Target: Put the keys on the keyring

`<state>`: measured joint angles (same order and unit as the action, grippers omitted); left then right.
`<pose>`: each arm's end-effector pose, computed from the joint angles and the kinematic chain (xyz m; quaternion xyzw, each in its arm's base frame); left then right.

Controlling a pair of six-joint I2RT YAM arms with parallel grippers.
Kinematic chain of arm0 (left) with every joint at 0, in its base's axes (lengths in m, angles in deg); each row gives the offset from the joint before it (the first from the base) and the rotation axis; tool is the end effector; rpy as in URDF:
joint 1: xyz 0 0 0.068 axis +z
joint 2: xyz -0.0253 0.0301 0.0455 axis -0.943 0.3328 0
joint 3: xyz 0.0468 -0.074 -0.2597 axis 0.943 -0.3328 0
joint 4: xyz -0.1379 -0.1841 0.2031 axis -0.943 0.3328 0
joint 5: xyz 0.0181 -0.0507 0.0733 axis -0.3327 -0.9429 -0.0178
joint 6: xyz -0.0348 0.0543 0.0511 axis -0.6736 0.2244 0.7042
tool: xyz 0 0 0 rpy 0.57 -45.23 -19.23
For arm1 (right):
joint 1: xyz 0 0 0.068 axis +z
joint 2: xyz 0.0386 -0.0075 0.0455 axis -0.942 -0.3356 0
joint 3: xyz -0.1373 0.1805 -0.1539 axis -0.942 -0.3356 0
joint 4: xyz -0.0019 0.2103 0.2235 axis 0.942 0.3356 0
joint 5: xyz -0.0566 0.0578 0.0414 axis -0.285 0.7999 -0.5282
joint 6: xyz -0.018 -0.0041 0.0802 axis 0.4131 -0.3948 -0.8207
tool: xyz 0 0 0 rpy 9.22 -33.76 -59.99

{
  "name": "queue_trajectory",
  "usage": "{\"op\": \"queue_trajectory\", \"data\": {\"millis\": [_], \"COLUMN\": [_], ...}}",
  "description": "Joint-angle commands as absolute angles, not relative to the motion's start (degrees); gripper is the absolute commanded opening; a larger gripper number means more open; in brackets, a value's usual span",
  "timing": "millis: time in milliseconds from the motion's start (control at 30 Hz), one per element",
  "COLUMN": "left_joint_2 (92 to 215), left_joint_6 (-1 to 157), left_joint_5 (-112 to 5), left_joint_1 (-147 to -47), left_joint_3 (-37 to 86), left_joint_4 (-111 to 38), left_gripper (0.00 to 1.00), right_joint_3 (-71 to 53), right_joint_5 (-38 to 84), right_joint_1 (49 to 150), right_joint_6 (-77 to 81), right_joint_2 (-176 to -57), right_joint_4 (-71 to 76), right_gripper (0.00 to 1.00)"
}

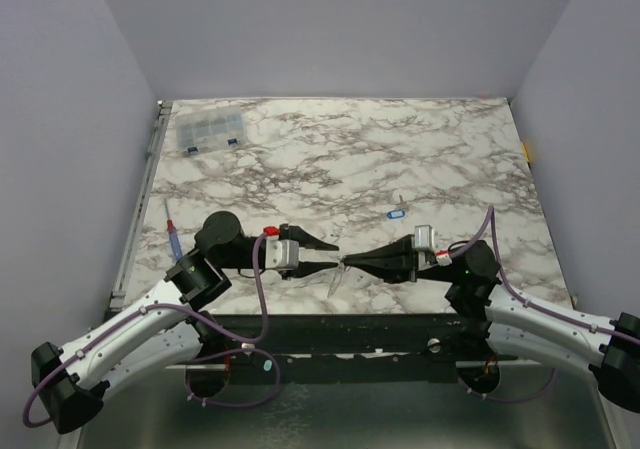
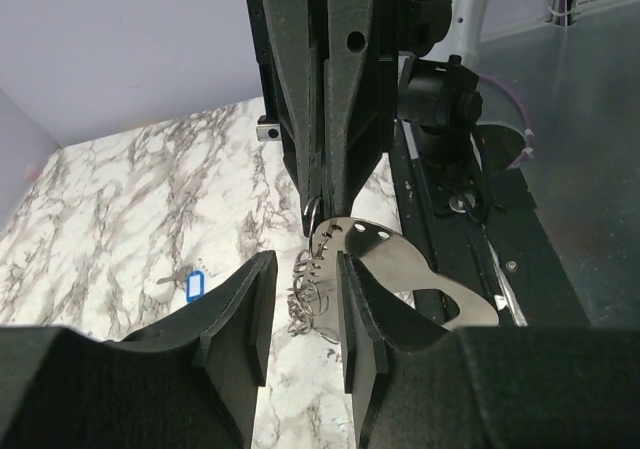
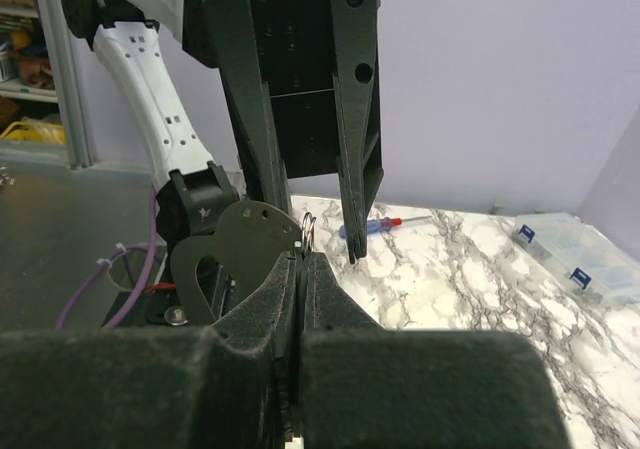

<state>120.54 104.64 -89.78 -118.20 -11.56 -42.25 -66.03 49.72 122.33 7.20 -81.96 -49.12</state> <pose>0.1292 -0.2162 0.3213 0.5698 0.4100 -0.4378 0.5617 0.1198 0.2194 0.2737 -0.4495 0.3708 0.5067 0.6354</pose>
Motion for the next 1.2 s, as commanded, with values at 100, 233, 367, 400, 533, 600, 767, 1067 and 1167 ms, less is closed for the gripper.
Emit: {"op": "queue_trajectory", "data": {"millis": [100,233,367,400,533,600,767,1067,1167], "left_joint_2": [120.0,120.4,120.7,120.7,121.2,121.6,122.4,122.4,121.5], "left_joint_6": [105.7,106.2,106.3,106.3,106.2,106.1,106.6,116.5,125.2], "left_joint_5": [-89.9,-89.9,-89.9,-89.9,-89.7,-89.4,-89.0,-85.7,-83.1], "left_joint_1": [-118.2,-118.2,-118.1,-118.1,-118.2,-118.2,-118.2,-118.1,-118.1], "left_joint_3": [-9.8,-9.7,-9.8,-9.8,-10.0,-10.2,-10.2,-10.4,-12.0], "left_joint_4": [-43.5,-43.4,-43.5,-43.5,-43.6,-43.6,-43.5,-39.0,-37.3], "left_gripper": [0.34,0.32,0.29,0.28,0.22,0.20,0.00,0.00,0.00], "right_joint_3": [-64.8,-64.8,-64.7,-64.8,-64.8,-64.9,-65.0,-64.8,-65.4], "right_joint_5": [50.2,50.4,50.5,50.5,50.6,50.6,50.6,48.4,46.8], "right_joint_1": [122.7,122.8,122.7,122.7,122.7,122.7,122.7,122.7,122.7], "right_joint_6": [7.1,7.1,7.1,7.1,7.1,7.1,7.0,6.3,6.3], "right_joint_2": [-82.6,-83.4,-83.8,-83.8,-84.1,-84.0,-84.1,-83.3,-81.8], "right_joint_4": [-50.4,-50.4,-50.5,-50.6,-51.1,-51.2,-51.3,-48.5,-46.2], "right_gripper": [0.01,0.01,0.01,0.01,0.01,0.01,0.01,0.35,0.55]}}
